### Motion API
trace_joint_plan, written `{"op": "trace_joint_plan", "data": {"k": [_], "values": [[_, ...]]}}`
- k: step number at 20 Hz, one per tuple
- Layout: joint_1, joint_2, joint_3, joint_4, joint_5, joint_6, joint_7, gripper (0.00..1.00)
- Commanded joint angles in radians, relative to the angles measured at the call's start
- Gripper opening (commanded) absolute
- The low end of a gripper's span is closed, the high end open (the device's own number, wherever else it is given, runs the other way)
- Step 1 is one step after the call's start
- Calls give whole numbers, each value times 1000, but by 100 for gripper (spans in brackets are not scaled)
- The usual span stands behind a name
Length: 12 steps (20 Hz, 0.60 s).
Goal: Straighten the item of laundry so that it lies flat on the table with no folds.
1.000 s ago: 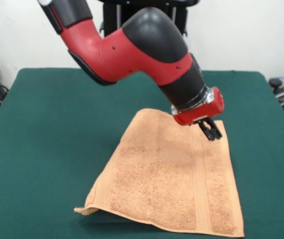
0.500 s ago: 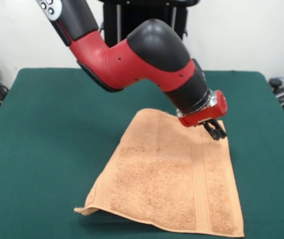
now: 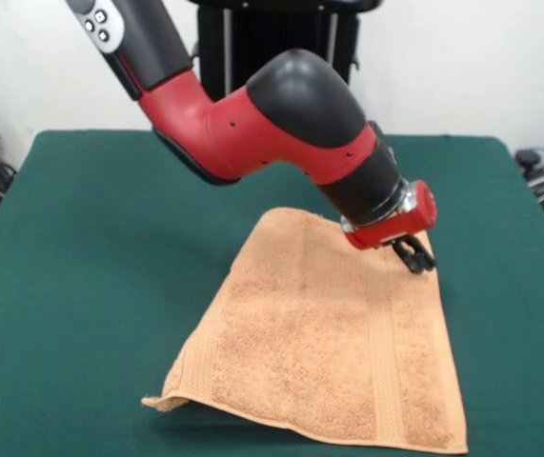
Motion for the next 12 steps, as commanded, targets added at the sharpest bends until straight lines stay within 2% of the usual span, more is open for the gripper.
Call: {"op": "trace_joint_plan", "data": {"k": [1, 4, 12], "values": [[18, 2, 33, -111, -44, 14, -28, 0], [7, 2, 41, -123, -41, 48, -45, 0], [-1, 65, 42, -172, -62, 46, -82, 0]]}}
